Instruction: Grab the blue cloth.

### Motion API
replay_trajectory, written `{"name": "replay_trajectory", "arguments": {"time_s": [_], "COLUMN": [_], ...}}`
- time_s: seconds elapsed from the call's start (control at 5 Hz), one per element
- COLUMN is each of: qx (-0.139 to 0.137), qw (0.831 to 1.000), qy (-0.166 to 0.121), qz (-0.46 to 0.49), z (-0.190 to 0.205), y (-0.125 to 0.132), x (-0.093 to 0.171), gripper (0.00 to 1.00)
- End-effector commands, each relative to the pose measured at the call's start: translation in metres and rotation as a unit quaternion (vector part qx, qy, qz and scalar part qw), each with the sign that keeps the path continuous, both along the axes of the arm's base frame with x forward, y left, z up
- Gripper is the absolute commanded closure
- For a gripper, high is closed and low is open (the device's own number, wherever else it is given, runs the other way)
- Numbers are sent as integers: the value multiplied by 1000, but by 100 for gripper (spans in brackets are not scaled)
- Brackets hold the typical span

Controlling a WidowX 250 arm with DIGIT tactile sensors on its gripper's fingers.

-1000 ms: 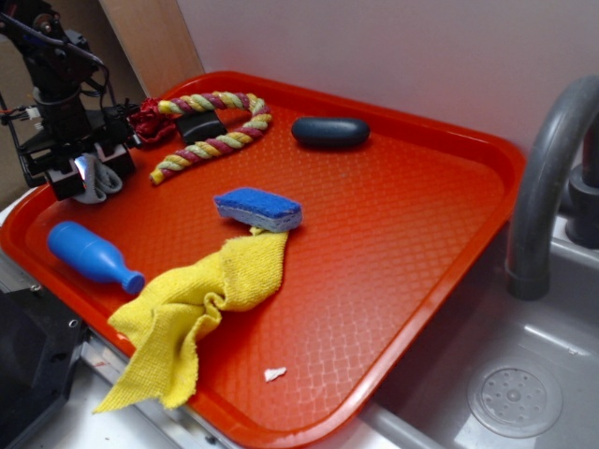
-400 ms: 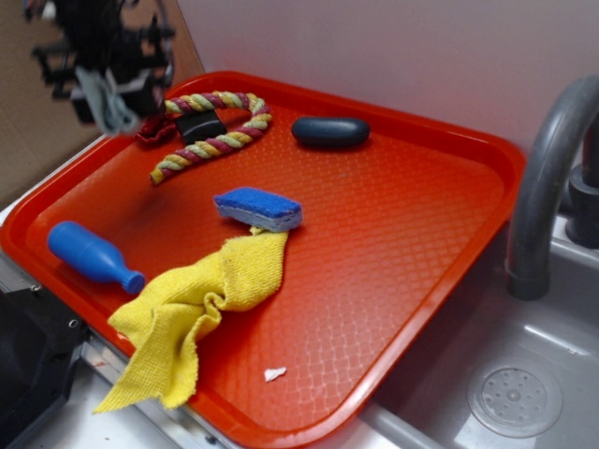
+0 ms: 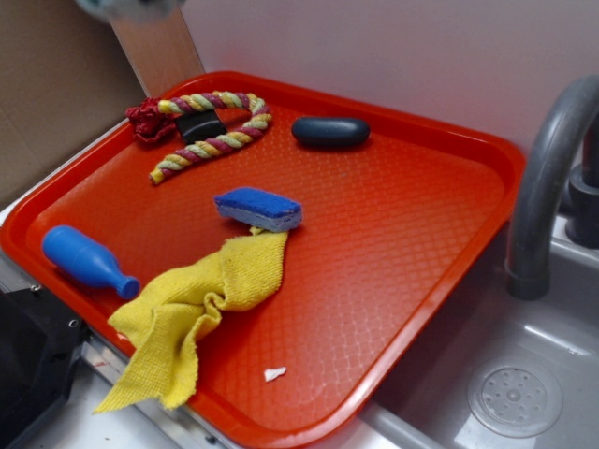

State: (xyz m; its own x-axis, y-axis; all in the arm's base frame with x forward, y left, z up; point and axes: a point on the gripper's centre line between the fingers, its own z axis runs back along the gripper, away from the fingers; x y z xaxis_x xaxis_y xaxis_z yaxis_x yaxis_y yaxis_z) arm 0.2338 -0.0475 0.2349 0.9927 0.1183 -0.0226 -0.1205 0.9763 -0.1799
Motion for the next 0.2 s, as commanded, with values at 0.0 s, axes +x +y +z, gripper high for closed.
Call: {"name": "replay_trajectory", "arguments": {"time_s": [0.0], "qx": [54], "qw": [983], "qy": [-84], "qz": [-153], "z": [17], "y": [35], "x": [-12], "gripper": [100]}}
